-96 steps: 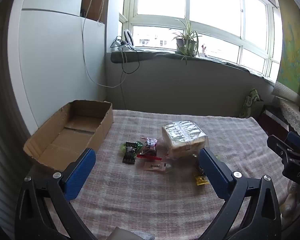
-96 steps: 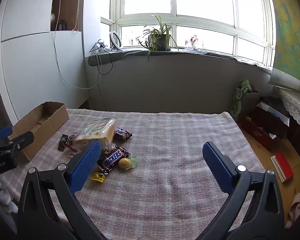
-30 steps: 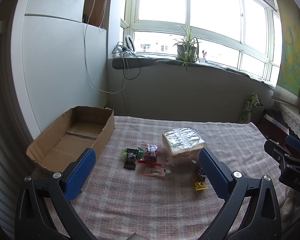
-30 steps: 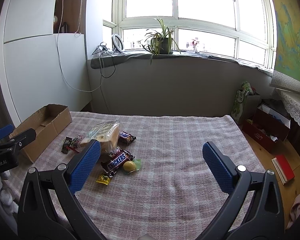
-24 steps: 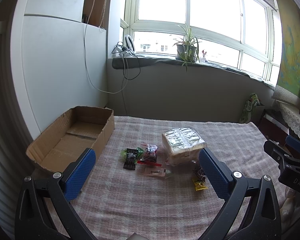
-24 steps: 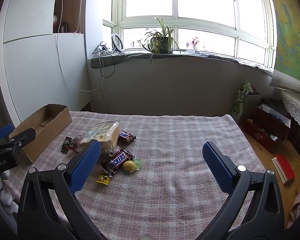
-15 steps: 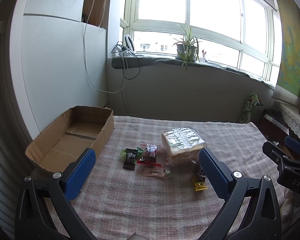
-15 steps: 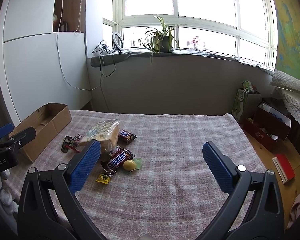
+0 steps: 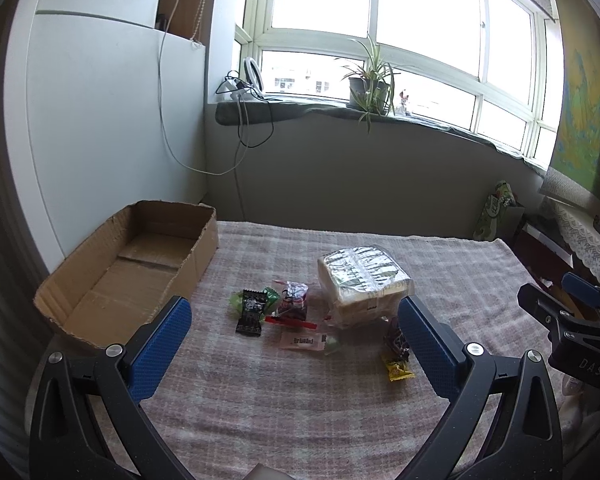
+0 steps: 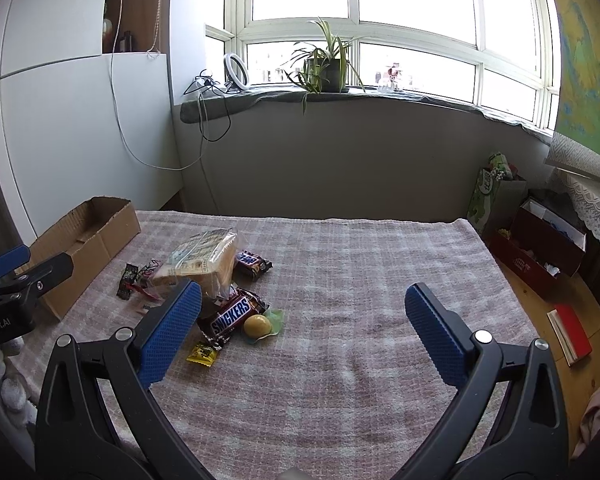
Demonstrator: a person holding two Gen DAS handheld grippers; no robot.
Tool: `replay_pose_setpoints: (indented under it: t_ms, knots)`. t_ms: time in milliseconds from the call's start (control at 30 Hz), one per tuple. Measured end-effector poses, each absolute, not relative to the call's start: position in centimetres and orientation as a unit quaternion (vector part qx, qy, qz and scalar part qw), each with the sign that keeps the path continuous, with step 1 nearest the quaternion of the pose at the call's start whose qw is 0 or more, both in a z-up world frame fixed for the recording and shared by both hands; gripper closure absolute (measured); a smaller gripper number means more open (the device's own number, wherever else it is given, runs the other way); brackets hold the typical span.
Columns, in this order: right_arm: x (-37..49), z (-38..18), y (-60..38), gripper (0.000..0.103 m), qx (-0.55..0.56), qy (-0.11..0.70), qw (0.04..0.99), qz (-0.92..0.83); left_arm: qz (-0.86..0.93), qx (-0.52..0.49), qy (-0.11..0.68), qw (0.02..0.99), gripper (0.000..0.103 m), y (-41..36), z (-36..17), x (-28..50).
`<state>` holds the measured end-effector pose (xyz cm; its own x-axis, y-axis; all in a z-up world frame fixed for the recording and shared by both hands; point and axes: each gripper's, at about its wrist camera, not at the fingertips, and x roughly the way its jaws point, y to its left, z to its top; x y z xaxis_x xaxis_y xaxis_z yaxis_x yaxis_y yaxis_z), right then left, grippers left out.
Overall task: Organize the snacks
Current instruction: 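Close the right gripper on the wrapped bread loaf and lift it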
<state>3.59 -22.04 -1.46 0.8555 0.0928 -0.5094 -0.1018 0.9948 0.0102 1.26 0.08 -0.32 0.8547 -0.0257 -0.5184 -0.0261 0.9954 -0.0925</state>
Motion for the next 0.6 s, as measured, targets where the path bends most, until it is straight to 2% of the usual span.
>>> replay_pose_setpoints:
  t_ms: [333, 600]
  knots:
    - [7.4, -2.4, -21.9, 0.0, 0.04, 0.322, 0.933, 0.153, -0.063, -0.124, 0.312, 0.94, 0.001, 2.4, -2.4, 3.8]
    - [12.0, -3.5, -21.0, 0.0, 0.075, 0.377, 0.894, 0.23, -0.109, -0.177, 0.343, 0.916, 0.01, 3.0, -3.8, 6.1]
